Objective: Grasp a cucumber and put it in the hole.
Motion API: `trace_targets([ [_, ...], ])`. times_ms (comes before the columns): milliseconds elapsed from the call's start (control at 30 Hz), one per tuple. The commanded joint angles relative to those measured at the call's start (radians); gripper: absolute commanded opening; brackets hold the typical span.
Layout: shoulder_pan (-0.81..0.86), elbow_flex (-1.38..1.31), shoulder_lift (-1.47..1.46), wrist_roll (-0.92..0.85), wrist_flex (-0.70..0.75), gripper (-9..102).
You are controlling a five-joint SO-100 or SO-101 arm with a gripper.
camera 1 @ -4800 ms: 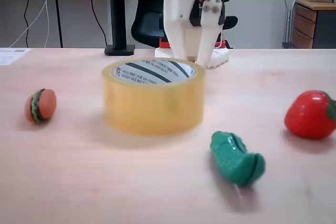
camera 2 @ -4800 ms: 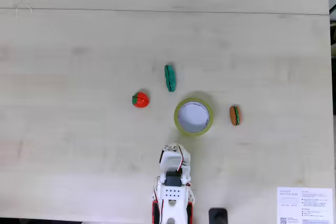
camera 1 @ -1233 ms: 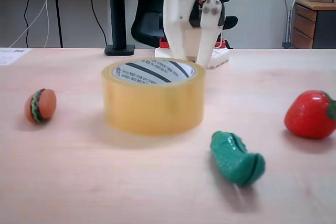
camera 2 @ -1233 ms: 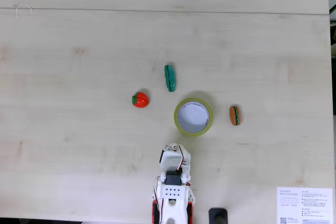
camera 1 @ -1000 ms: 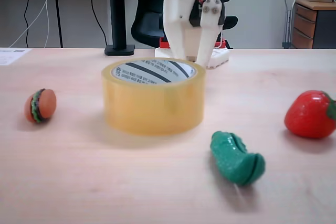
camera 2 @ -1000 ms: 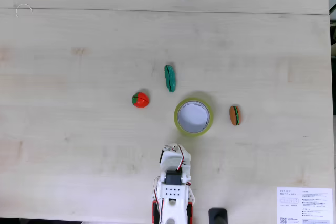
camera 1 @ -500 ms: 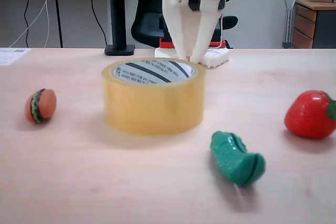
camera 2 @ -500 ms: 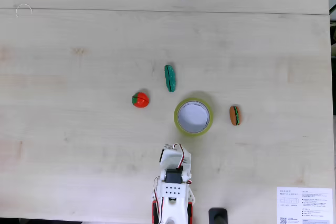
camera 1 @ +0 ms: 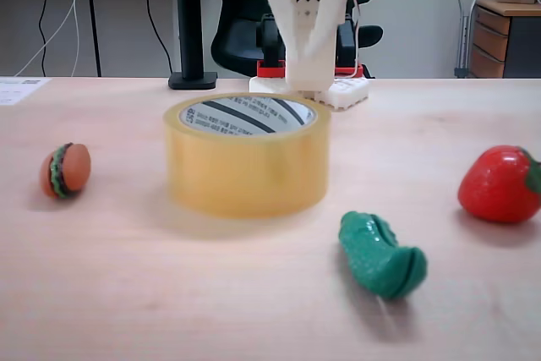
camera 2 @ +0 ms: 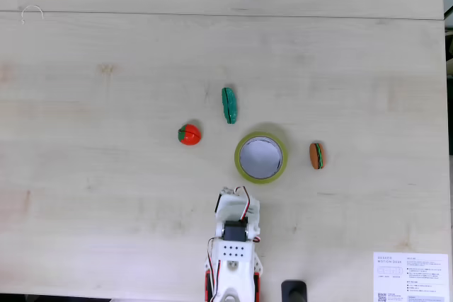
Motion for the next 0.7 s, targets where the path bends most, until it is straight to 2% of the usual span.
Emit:
trace_targets([
  [0, 0.005, -0.166, -0.080, 0.002, 0.012, 0],
  [667, 0.003, -0.603, -0.638, 0.002, 0.015, 0],
])
